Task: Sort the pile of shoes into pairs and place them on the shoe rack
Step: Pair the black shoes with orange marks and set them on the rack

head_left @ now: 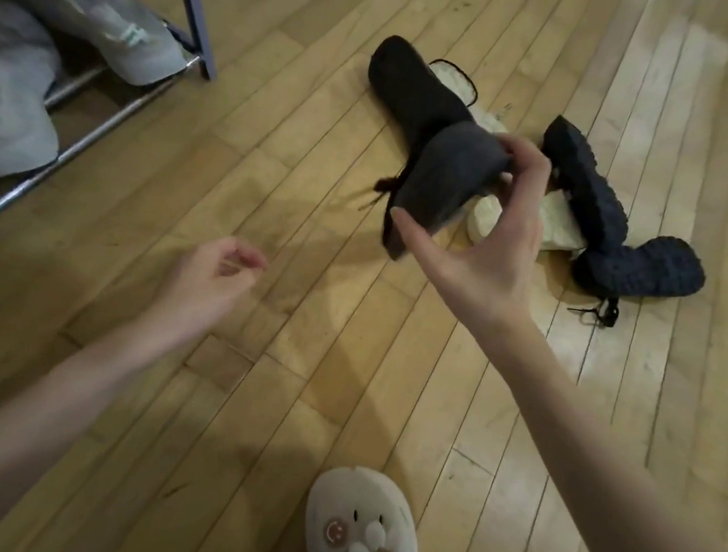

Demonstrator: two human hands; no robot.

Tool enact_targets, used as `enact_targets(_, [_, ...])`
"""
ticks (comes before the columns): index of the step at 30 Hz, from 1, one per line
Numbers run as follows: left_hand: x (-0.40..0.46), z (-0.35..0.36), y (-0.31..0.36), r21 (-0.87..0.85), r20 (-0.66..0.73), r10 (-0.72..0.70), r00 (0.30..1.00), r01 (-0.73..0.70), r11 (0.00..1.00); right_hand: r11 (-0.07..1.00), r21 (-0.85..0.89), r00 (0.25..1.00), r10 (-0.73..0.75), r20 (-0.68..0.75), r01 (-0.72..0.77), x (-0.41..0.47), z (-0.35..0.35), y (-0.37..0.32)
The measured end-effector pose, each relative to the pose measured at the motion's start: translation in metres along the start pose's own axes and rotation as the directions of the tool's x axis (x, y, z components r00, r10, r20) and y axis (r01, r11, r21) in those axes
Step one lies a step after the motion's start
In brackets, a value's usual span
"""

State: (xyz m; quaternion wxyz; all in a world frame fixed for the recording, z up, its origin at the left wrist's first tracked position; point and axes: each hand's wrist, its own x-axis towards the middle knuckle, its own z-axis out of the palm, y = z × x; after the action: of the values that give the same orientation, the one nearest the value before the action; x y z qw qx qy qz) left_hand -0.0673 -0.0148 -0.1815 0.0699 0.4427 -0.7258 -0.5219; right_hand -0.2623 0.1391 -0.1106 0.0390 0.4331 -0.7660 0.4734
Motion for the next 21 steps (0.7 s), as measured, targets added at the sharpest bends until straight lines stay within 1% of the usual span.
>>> enact_targets(1, [0.0, -0.002, 0.001, -0.02, -0.011, -0.01, 1.0, 0.01, 1.0, 1.0, 0.029, 0.999, 0.01, -0.043, -0.009, 0.0, 0.005, -0.002])
enact_targets(2, [0.001, -0.004, 0.001, -0.035, -0.021, -0.02, 1.0, 0.019, 0.999, 0.998, 0.048, 0.998, 0.05, -0.048, -0.047, -0.004, 0.01, -0.001])
enact_targets(3, [0.0, -0.005, 0.001, -0.044, -0.027, -0.03, 0.999, 0.029, 0.999, 0.991, 0.063, 0.993, 0.119, -0.015, -0.118, -0.01, 0.018, 0.002])
enact_targets(5, [-0.002, -0.004, -0.001, -0.053, -0.038, -0.05, 0.998, 0.048, 0.997, 0.957, 0.071, 0.956, 0.272, 0.105, -0.28, -0.031, 0.035, 0.009])
enact_targets(6, [-0.003, -0.003, -0.002, -0.056, -0.042, -0.058, 0.997, 0.056, 0.997, 0.944, 0.046, 0.937, 0.316, 0.15, -0.325, -0.044, 0.043, 0.014])
enact_targets(9, [-0.009, 0.001, -0.003, -0.077, -0.032, -0.075, 0.997, 0.072, 0.994, 0.921, -0.059, 0.887, 0.386, 0.253, -0.384, -0.078, 0.057, 0.028])
enact_targets(11, [-0.01, 0.006, -0.005, -0.065, -0.014, -0.098, 0.995, 0.097, 0.993, 0.91, -0.12, 0.85, 0.414, 0.326, -0.398, -0.093, 0.06, 0.036])
enact_targets(14, [-0.007, 0.015, -0.007, -0.04, 0.014, -0.141, 0.99, 0.142, 0.989, 0.907, -0.206, 0.821, 0.42, 0.387, -0.368, -0.099, 0.062, 0.043])
enact_targets(18, [-0.002, 0.029, -0.008, -0.06, 0.043, -0.16, 0.986, 0.163, 0.985, 0.918, -0.154, 0.759, 0.39, 0.521, -0.366, -0.082, 0.047, 0.047])
enact_targets(19, [-0.001, 0.033, -0.007, -0.066, 0.054, -0.161, 0.986, 0.164, 0.984, 0.922, -0.146, 0.768, 0.381, 0.516, -0.359, -0.072, 0.042, 0.051])
enact_targets(21, [0.003, 0.04, -0.008, -0.051, 0.061, -0.168, 0.984, 0.171, 0.984, 0.927, -0.154, 0.825, 0.374, 0.424, -0.341, -0.042, 0.037, 0.067])
